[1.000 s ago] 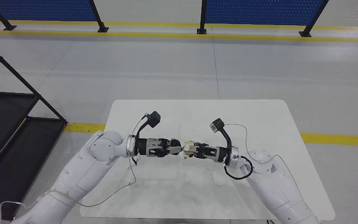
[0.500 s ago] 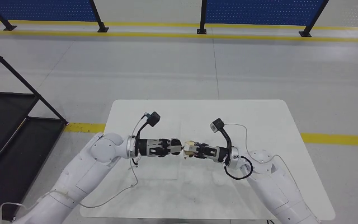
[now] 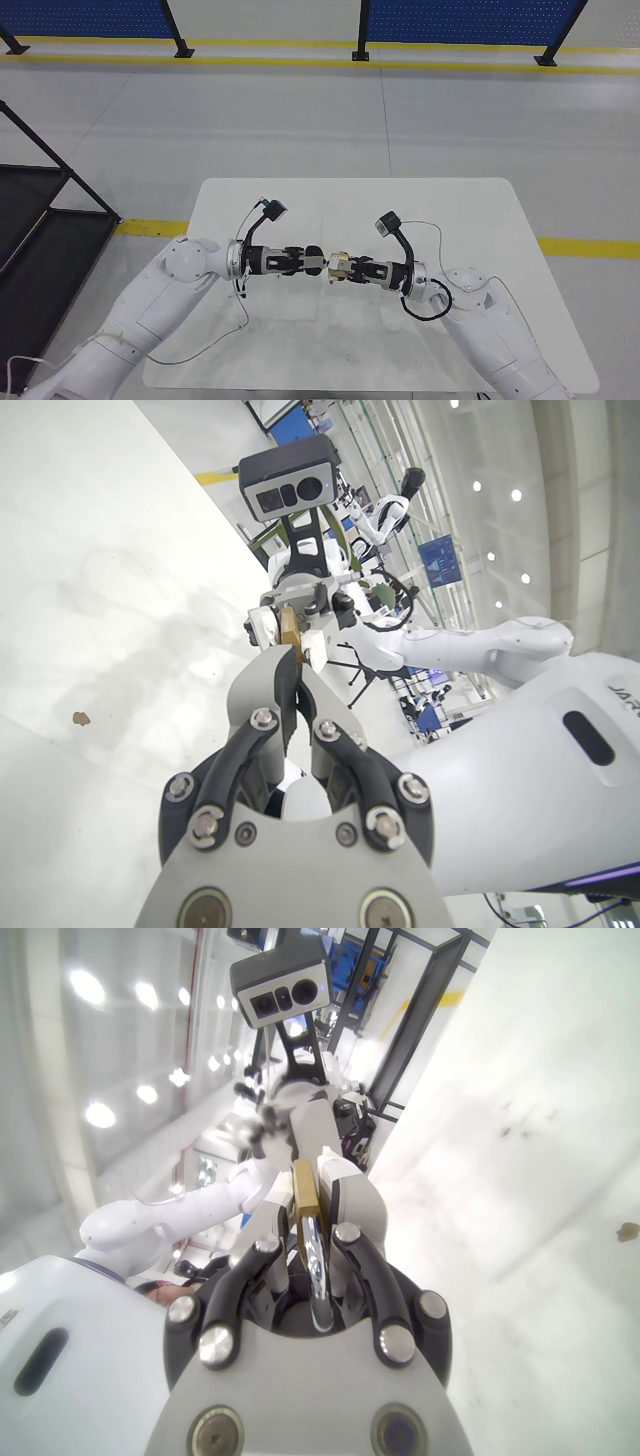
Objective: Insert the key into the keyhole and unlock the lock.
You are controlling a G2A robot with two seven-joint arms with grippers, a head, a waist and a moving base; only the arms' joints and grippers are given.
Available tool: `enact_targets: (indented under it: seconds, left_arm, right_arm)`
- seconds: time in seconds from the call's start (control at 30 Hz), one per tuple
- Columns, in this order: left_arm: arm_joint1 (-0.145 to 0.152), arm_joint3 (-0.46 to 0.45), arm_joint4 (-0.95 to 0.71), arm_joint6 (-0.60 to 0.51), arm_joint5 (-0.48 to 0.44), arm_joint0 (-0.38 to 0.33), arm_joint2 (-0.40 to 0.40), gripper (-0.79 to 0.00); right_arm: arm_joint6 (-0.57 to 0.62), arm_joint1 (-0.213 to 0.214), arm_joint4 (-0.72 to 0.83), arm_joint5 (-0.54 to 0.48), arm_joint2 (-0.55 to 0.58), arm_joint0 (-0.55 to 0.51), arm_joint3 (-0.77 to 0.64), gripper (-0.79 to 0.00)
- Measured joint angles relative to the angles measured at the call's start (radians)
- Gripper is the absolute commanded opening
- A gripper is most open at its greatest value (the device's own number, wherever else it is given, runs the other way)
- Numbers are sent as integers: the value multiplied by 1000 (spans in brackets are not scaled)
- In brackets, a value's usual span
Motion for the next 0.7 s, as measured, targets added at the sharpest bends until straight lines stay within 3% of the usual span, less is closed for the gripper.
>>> enact_targets:
  seconds: [0.7]
  left_arm:
    - [-19,52,-105,-83,53,-28,16,-785]
  right_arm:
    - [0,0,0,0,0,0,0,-785]
